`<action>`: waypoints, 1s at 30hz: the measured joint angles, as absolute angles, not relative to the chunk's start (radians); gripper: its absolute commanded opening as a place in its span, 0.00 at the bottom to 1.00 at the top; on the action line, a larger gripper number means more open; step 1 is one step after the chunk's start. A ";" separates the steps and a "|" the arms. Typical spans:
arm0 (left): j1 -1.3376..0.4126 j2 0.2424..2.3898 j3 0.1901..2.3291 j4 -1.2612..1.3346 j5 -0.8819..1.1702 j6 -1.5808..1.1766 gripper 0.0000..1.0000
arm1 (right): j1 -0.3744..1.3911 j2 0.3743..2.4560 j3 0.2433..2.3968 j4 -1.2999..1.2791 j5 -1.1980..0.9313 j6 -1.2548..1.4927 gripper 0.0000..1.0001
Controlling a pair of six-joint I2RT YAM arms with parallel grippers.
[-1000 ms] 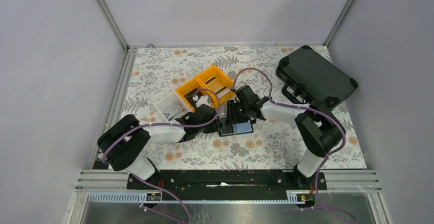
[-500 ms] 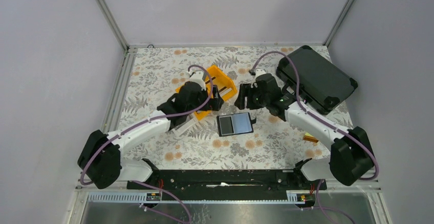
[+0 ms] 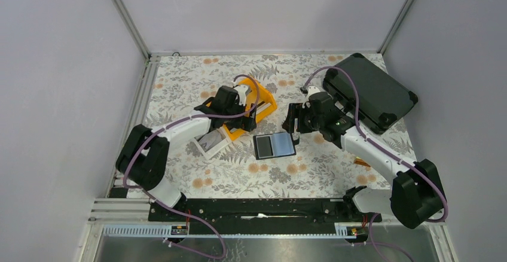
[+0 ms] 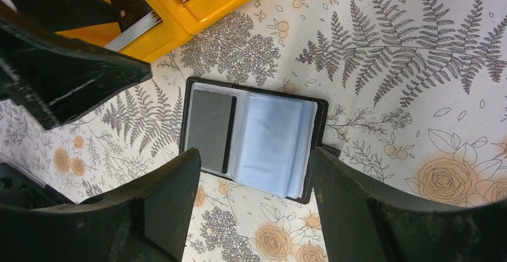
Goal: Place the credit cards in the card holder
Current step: Pick up the credit card from the storage box.
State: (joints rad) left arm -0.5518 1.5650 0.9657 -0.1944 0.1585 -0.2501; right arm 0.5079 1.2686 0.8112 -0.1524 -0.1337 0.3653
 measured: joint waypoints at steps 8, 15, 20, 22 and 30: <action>-0.552 1.617 0.987 -0.202 0.113 -0.195 0.92 | 0.501 1.261 0.806 -0.145 -0.155 0.363 0.75; -0.552 1.643 0.987 -0.190 0.105 -0.183 0.91 | 0.499 1.261 0.806 -0.144 -0.177 0.363 0.75; -0.554 1.652 0.987 -0.188 0.120 -0.183 0.91 | 0.498 1.261 0.806 -0.140 -0.178 0.363 0.75; -0.556 1.652 0.987 -0.189 0.128 -0.183 0.91 | 0.498 1.261 0.806 -0.138 -0.178 0.363 0.75; -0.572 1.653 0.989 -0.215 0.139 -0.183 0.91 | 0.498 1.261 0.806 -0.129 -0.186 0.367 0.75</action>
